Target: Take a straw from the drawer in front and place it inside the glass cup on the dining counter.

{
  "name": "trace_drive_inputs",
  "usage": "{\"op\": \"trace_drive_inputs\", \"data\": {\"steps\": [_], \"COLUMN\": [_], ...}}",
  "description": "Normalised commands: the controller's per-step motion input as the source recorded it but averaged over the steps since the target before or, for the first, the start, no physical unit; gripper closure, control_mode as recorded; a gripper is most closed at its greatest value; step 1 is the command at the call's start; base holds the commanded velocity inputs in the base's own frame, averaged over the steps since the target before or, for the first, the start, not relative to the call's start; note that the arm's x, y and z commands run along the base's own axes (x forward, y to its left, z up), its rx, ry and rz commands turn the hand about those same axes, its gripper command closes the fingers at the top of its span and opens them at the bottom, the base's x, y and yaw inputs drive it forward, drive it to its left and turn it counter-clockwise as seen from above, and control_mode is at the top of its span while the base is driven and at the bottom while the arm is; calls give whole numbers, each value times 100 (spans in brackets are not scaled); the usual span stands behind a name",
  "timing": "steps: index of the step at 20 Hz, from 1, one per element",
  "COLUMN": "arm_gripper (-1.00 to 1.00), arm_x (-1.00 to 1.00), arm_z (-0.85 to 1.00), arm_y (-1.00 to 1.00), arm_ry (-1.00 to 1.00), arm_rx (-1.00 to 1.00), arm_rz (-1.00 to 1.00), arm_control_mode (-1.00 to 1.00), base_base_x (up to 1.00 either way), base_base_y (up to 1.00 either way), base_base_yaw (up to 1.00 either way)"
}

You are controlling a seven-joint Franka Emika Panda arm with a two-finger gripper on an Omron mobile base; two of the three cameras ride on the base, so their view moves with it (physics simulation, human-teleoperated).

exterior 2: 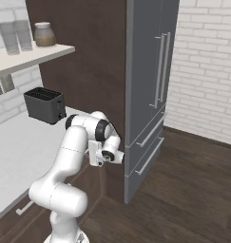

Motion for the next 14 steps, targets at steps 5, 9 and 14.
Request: {"op": "trace_drive_inputs", "data": {"steps": [5,9,14], "arm_gripper": [100,100,100], "arm_x": [0,6,0], "arm_z": [-2,-1,1], "arm_y": [7,1,-16], "arm_ry": [2,3,0], "arm_rx": [0,0,1], "arm_rz": [0,0,0], "arm_control_mode": [-100,-100,-100], "base_base_x": [0,0,0], "base_base_y": [0,0,0], "base_base_yaw": [0,0,0]}}
